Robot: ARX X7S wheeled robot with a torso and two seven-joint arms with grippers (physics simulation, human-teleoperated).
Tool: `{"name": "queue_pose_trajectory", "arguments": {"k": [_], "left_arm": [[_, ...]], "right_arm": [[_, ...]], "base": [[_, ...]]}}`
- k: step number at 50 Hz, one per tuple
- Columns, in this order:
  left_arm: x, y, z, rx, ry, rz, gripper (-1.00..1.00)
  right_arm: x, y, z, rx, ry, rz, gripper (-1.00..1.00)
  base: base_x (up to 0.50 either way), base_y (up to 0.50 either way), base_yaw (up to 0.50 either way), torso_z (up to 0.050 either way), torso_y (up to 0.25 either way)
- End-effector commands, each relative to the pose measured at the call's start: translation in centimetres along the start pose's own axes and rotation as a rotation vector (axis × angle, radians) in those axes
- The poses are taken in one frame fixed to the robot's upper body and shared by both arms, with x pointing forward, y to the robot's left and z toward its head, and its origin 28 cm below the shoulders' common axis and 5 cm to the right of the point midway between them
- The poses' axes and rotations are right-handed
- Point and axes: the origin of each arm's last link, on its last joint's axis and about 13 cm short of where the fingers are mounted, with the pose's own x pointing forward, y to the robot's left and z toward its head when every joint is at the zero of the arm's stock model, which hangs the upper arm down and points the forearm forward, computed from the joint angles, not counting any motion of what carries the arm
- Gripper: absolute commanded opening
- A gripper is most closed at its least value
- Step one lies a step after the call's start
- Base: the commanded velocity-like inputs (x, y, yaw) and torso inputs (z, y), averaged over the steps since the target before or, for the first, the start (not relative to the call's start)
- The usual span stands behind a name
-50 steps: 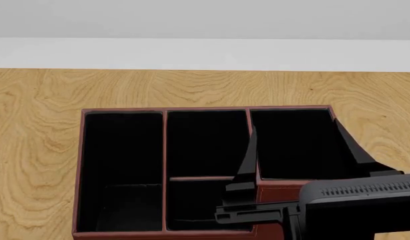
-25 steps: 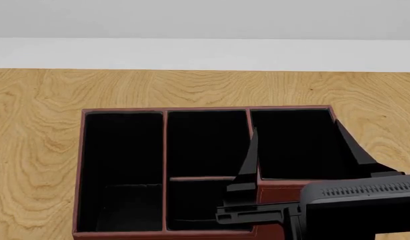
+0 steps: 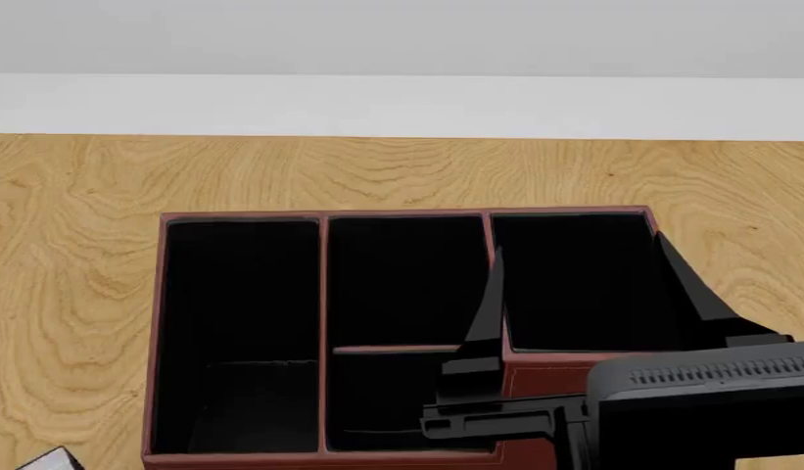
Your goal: Pick up the book and place it in the back compartment of the caddy.
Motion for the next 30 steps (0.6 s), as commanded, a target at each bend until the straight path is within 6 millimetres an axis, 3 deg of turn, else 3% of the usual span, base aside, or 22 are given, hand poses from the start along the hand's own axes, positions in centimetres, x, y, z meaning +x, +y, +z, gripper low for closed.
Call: {"name": "queue_pose_trajectory", "arguments": {"k": [1, 21, 30], "left_arm": [[-2.5, 1.3, 1.5, 0.025, -0.073, 0.115, -1.00], [-6.7, 2.9, 4.6, 0.035, -0.187, 0.169, -1.00], [-9.7, 3.9, 6.9, 0.080, -0.198, 0.190, -1.00]], "right_arm": [[0.0, 0.1, 0.0, -0.001, 0.000, 0.002, 1.00], [-0.1, -0.2, 0.2, -0.004, -0.011, -0.007, 1.00], [-0.4, -0.6, 0.5, -0.010, -0.028, -0.023, 1.00]], "base": [[0.00, 0.00, 0.00, 0.000, 0.000], [0.00, 0.00, 0.00, 0.000, 0.001], [0.00, 0.00, 0.00, 0.000, 0.001]]}}
